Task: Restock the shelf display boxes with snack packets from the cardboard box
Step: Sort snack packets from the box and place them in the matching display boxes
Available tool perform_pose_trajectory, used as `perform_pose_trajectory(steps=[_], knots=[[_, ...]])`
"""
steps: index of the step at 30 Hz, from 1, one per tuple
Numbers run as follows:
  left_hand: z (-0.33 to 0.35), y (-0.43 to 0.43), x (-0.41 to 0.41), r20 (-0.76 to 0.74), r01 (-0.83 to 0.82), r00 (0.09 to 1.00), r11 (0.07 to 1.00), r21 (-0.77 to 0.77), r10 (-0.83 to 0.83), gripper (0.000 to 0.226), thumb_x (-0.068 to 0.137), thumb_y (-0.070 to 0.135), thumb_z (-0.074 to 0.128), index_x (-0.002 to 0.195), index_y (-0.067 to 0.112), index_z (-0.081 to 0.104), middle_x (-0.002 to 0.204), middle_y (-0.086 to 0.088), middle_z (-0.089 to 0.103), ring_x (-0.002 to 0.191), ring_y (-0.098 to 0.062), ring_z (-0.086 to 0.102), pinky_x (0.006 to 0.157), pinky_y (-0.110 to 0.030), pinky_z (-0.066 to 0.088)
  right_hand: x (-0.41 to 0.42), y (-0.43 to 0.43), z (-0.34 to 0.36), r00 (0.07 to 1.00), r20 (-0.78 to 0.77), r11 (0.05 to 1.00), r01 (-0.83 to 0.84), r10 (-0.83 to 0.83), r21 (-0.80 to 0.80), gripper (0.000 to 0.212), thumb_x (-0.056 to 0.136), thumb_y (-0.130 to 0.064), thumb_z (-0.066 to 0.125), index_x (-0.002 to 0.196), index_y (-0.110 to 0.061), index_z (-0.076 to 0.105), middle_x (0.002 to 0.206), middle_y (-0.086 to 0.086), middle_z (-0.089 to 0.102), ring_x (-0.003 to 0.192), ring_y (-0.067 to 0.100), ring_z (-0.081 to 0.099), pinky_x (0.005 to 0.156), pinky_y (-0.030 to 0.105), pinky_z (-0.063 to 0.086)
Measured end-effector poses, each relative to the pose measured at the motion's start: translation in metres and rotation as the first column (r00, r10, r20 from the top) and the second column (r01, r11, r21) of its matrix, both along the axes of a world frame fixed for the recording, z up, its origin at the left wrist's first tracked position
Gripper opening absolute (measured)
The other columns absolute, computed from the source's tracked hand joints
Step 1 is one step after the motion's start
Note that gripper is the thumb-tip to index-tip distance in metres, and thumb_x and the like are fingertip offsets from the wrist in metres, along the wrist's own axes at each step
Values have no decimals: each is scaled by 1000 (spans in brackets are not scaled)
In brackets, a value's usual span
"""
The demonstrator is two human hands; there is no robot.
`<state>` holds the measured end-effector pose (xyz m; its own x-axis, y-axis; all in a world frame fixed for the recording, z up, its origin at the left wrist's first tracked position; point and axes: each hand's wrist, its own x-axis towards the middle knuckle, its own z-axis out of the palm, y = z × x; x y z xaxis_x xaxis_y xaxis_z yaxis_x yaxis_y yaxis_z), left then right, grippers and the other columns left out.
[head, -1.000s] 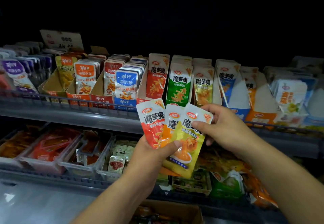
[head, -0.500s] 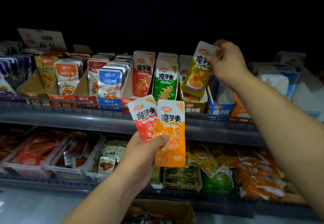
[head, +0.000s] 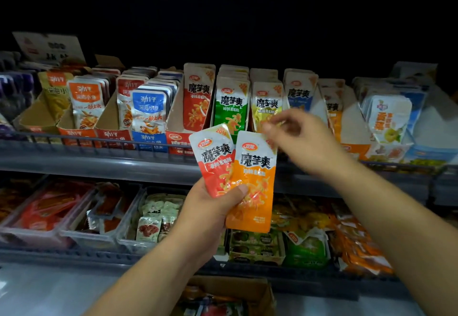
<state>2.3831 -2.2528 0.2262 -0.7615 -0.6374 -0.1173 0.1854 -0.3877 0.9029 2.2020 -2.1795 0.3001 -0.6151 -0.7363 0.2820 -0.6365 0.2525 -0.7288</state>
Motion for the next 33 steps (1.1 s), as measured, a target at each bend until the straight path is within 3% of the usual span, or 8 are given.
perform_pose_trajectory(steps=[3, 8, 14, 17, 21, 26, 30, 33], knots=[[-1, 8, -6, 5, 14, 1000, 1000, -16, -14, 28, 92, 9, 68, 119, 17, 65, 104, -4, 80, 91, -21, 78, 61, -30, 60, 9, 22, -9, 973, 172, 978, -174, 153, 114, 20, 94, -24, 67, 114, -25, 62, 93, -7, 75, 76, 5, 71, 52, 20, 50], [-1, 17, -13, 34, 75, 997, 997, -16, -75, 25, 96, 11, 65, 121, 10, 60, 104, -10, 79, 93, -27, 78, 68, -38, 65, -34, 53, 13, 999, 14, 996, 42, -41, -76, 16, 99, -19, 61, 114, -24, 57, 89, -6, 67, 61, 2, 65, 47, 23, 52], [4, 28, -28, 64, 95, 994, 995, -29, -93, 24, 97, 8, 63, 121, 11, 60, 106, -11, 79, 97, -28, 77, 79, -47, 64, -120, 81, 56, 948, -142, 904, 216, -285, -370, 10, 98, -24, 59, 108, -25, 57, 100, 0, 62, 95, 28, 65, 67, 44, 58], [4, 36, -37, 76, 99, 992, 995, -16, -98, 24, 98, 8, 63, 122, 11, 59, 106, -12, 78, 98, -30, 77, 80, -48, 64, -138, 79, 62, 916, -215, 917, 270, -339, -294, 21, 102, -17, 56, 122, -13, 57, 111, 5, 58, 102, 20, 56, 71, 24, 46], [2, 44, -44, 90, 127, 988, 992, -27, -124, 28, 97, 10, 64, 124, 14, 58, 108, -11, 78, 99, -29, 77, 78, -46, 65, -141, 63, 54, 901, -269, 940, 323, -341, -109, 34, 101, -14, 57, 135, -13, 54, 129, 11, 61, 116, 25, 58, 81, 25, 40], [-1, 46, -49, 90, 141, 986, 990, -23, -139, 35, 94, 11, 66, 128, 10, 57, 108, -12, 78, 98, -30, 77, 73, -42, 65, -144, 53, 35, 895, -405, 950, 268, -184, 160, 49, 89, -9, 71, 134, -16, 53, 130, 11, 60, 110, 27, 60, 71, 25, 45], [-4, 45, -48, 88, 145, 986, 989, -31, -142, 48, 84, 17, 72, 129, 12, 57, 109, -12, 78, 99, -30, 76, 75, -44, 64, -154, 46, 28, 701, -699, 868, 426, -138, 256, 65, 83, -25, 79, 141, -20, 49, 135, 15, 58, 127, 38, 48, 101, 45, 39], [-4, 43, -48, 85, 148, 986, 988, -32, -145, 45, 85, 16, 71, 127, 14, 57, 108, -12, 78, 99, -30, 77, 75, -44, 64, -163, 38, 24, 529, -846, 833, 497, -69, 244, 71, 74, -41, 84, 134, -20, 52, 130, 12, 61, 129, 35, 45, 104, 47, 30]])
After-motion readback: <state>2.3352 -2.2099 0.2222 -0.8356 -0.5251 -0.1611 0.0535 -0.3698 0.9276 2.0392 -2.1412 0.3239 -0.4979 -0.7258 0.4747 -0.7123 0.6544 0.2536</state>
